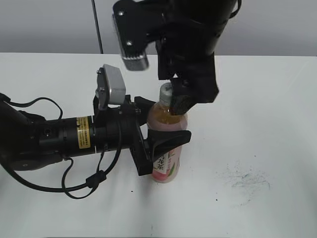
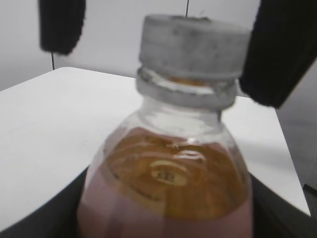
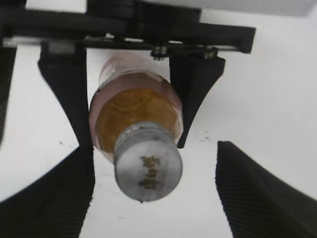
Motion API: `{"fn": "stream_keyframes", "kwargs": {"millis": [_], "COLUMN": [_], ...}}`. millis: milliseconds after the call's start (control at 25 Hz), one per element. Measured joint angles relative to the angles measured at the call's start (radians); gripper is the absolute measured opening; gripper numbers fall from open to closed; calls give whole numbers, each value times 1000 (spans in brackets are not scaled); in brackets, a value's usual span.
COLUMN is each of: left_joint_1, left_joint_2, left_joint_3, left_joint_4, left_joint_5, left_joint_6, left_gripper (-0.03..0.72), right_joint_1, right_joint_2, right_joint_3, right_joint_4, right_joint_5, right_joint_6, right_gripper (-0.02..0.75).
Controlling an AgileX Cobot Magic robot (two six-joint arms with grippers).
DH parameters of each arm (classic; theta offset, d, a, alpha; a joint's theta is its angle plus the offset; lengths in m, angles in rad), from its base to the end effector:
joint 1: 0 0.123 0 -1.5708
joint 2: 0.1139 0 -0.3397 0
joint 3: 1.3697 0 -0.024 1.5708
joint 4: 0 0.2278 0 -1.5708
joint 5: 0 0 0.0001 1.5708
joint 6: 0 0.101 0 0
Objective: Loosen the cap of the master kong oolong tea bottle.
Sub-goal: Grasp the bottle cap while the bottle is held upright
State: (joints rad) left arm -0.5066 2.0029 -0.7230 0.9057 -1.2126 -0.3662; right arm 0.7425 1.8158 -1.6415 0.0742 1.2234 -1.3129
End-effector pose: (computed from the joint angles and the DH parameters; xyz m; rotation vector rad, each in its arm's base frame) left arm 0.2701 -0.2349 0.1990 1.0685 1.4463 -1.0418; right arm 0.2710 0.2582 0.3478 -2.4463 1.5037 -0.0050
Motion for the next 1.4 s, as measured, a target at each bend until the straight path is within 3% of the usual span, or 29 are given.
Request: {"fn": "stream_keyframes", "kwargs": {"millis": [320, 600, 880, 1080, 1400], "left_joint_1": [0, 0, 0, 0, 0], "left_joint_2": [0, 0, 0, 0, 0], "left_joint_3": [0, 0, 0, 0, 0], "left_joint_4": [0, -3, -6, -6, -6], "left_joint_5": [0, 1, 2, 3, 3], "left_joint_6": [-1, -2, -6, -6, -5], "left_gripper": [448, 448, 448, 448, 448], "right_joint_1": [0, 0, 0, 1, 2], "right_joint_2": [0, 0, 0, 0, 0], "right_joint_3": [0, 0, 0, 0, 1], "right_joint_4": [26, -56, -29, 45, 45], "right_joint_5": [0, 0, 0, 0, 0], "right_joint_6": [862, 1302, 1361, 1340, 1348], "right_gripper": [575, 576, 575, 515, 482]}}
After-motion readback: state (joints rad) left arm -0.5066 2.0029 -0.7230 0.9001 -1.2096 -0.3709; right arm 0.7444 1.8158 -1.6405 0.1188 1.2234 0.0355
